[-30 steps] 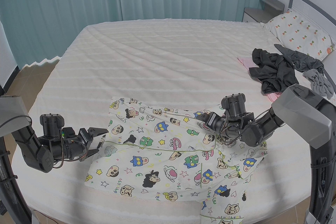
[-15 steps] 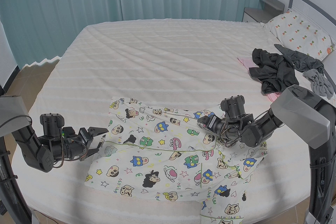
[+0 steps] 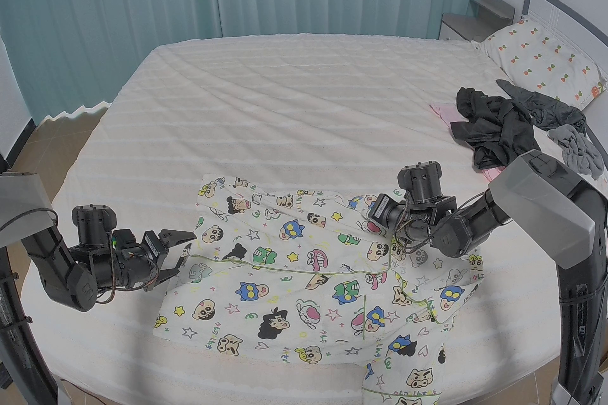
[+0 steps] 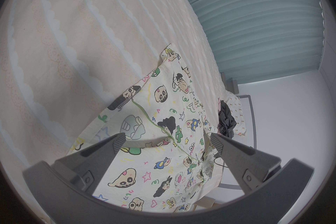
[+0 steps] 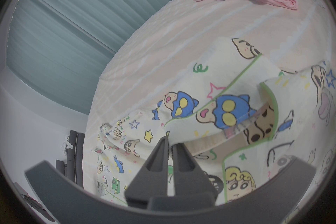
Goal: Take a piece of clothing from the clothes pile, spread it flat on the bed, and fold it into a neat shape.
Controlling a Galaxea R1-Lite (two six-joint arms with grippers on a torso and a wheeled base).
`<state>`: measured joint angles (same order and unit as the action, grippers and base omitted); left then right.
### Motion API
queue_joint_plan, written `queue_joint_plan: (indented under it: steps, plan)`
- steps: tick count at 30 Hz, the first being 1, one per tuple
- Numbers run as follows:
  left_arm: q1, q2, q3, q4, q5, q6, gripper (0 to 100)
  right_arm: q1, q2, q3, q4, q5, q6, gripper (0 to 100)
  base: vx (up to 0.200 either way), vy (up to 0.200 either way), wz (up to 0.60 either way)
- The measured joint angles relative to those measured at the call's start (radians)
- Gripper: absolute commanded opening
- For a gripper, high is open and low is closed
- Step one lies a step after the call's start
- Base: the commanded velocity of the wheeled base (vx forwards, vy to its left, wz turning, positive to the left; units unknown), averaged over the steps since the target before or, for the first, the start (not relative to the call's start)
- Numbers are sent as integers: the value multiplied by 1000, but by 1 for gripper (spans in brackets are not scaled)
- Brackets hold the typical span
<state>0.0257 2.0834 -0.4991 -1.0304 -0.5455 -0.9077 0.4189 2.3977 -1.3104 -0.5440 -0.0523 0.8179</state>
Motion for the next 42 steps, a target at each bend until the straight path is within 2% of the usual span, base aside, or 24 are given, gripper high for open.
queue_joint_plan:
  steps: [5,10,18,22,23,29,37,42]
  plan:
    - [0,0,0,0,0,0,100,-4,0,-54,-3,0,-17,0,0,0,0]
    - [0,0,1,0,0,0,100,-12,2,-141,-1,-1,-72,0,0,0,0]
    - [0,0,4,0,0,0,100,-37,50,-342,15,-1,-248,0,0,0,0]
    - [0,0,5,0,0,1,100,-52,86,-420,36,-3,-294,0,0,0,0]
    - [0,0,5,0,0,1,100,-56,102,-441,51,-2,-303,100,0,0,0]
    - [-1,5,6,0,0,3,100,-54,134,-459,54,2,-302,100,0,0,0]
    - [-2,10,6,0,0,3,100,-55,135,-470,32,-3,-205,100,0,0,0]
    - [-2,11,7,0,0,3,100,-60,113,-454,112,-3,-201,100,0,0,0]
